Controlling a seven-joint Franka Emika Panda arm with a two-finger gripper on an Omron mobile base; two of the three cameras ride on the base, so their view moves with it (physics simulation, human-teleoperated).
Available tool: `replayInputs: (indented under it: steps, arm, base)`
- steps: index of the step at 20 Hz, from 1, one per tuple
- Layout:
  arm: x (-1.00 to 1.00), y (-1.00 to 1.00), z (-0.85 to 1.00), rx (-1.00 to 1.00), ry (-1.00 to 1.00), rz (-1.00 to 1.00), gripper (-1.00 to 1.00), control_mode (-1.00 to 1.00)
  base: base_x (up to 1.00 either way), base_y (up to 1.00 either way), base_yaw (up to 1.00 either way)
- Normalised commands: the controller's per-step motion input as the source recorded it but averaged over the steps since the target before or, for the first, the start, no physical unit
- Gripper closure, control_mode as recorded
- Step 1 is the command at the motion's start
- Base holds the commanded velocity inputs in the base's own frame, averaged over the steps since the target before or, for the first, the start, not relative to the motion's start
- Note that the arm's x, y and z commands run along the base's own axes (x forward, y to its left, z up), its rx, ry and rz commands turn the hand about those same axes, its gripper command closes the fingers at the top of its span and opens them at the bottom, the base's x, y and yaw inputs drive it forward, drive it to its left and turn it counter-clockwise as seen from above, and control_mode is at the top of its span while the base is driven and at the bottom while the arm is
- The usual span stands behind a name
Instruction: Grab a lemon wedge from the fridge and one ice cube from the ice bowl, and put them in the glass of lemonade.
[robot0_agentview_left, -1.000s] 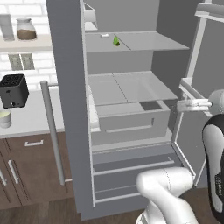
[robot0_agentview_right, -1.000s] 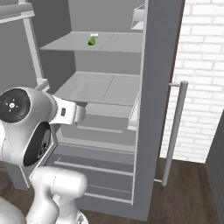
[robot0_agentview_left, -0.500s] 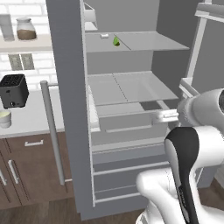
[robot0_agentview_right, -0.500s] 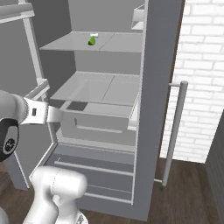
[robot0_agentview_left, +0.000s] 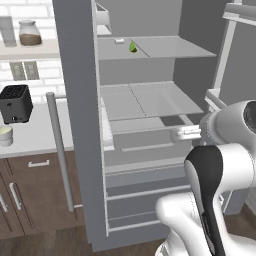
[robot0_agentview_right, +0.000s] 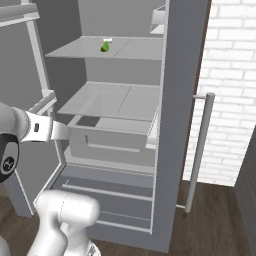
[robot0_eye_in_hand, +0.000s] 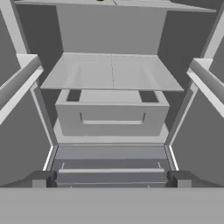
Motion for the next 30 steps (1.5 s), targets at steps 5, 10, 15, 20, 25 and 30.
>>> replayInputs:
  steps: [5, 10, 15, 20, 25, 30]
  arm:
    - [0.00, 0.00, 0.00, 0.00, 0.00, 0.00, -1.00, 1.00]
    - [0.00, 0.00, 0.00, 0.00, 0.00, 0.00, -1.00, 1.00]
    - [0.00, 0.00, 0.00, 0.00, 0.00, 0.00, -1.00, 1.00]
    - [0.00, -0.15, 0.02, 0.02, -0.02, 0.01, -1.00, -1.00]
    - [0.23, -0.03, 0.25, 0.05, -0.11, 0.03, -1.00, -1.00]
    - [0.28, 0.25, 0.53, 0.00, 0.00, -0.06, -1.00, -1.00]
  base:
    - [0.31, -0.09, 0.01]
    - [0.71, -0.25, 0.02]
    - [0.44, -0.28, 0.02]
    - [0.00, -0.04, 0.00]
    - [0.00, 0.00, 0.00]
    - [0.00, 0.00, 0.00]
